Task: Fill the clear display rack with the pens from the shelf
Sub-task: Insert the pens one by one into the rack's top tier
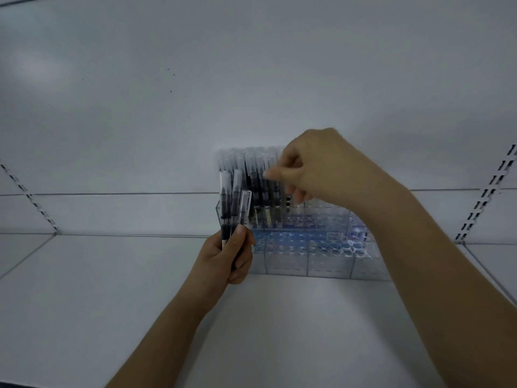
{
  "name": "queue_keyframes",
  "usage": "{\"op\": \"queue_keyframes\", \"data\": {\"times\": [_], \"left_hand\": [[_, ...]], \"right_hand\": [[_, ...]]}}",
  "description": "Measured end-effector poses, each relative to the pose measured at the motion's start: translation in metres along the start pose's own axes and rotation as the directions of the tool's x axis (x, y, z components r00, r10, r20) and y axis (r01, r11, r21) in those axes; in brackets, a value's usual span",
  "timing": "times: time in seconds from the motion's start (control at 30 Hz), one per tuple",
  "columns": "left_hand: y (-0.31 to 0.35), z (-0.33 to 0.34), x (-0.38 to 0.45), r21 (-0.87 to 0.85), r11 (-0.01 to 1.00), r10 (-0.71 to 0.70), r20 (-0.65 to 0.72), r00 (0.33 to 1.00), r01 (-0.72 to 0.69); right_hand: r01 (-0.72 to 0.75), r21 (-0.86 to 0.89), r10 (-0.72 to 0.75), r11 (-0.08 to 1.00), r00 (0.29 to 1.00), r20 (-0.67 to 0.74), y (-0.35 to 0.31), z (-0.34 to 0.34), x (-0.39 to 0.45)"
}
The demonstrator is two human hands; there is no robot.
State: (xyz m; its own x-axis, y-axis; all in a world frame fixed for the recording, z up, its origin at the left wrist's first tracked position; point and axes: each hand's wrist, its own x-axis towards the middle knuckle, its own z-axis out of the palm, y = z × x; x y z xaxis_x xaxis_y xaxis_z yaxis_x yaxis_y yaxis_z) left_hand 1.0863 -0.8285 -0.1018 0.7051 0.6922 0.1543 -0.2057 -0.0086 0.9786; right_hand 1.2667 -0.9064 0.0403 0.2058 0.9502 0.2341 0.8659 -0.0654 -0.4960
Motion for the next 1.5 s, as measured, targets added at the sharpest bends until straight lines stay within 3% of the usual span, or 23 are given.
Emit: {"op": "queue_keyframes", "data": {"times": [0.07,0.17,0.3,0.5,0.63,1.0,1.2,1.4,1.5], "left_hand": [[-0.001,-0.001,0.000,-0.011,1.000,-0.008,0.021,1.000,0.008],[-0.003,-0.002,0.000,-0.016,1.000,-0.014,0.050,0.999,0.015],[-0.004,-0.004,0.001,-0.054,0.998,-0.005,0.075,0.997,0.009],[-0.003,0.000,0.000,-0.013,1.000,0.002,0.041,0.999,-0.002],[-0.001,0.003,0.001,0.040,0.999,-0.007,-0.031,0.999,0.008],[0.000,0.005,0.000,0.068,0.997,-0.019,-0.031,0.999,0.021],[0.000,0.003,0.001,0.048,0.999,-0.012,-0.020,1.000,0.013],[-0.001,0.003,0.000,0.052,0.999,0.007,-0.007,1.000,-0.006],[-0.001,0.002,0.001,0.066,0.998,0.023,-0.003,1.000,-0.023]], "right_hand": [[-0.006,0.145,-0.022,0.989,0.981,0.190,-0.008,0.015,-0.001],[0.020,0.219,-0.073,0.976,0.968,0.239,-0.008,0.037,0.005],[-0.015,0.389,-0.053,0.921,0.985,0.165,-0.005,0.035,0.007],[0.044,0.486,0.047,0.873,0.984,-0.174,0.015,-0.013,0.006],[0.077,0.415,0.082,0.907,0.933,-0.351,0.035,-0.036,0.003],[0.088,0.149,-0.027,0.985,0.929,-0.370,0.043,-0.024,0.013],[0.093,0.068,-0.066,0.993,0.943,-0.326,0.045,-0.021,0.015],[0.105,-0.193,-0.134,0.976,0.981,-0.143,0.035,0.003,0.021],[0.066,-0.227,-0.097,0.972,0.987,-0.129,0.038,0.006,0.025]]}}
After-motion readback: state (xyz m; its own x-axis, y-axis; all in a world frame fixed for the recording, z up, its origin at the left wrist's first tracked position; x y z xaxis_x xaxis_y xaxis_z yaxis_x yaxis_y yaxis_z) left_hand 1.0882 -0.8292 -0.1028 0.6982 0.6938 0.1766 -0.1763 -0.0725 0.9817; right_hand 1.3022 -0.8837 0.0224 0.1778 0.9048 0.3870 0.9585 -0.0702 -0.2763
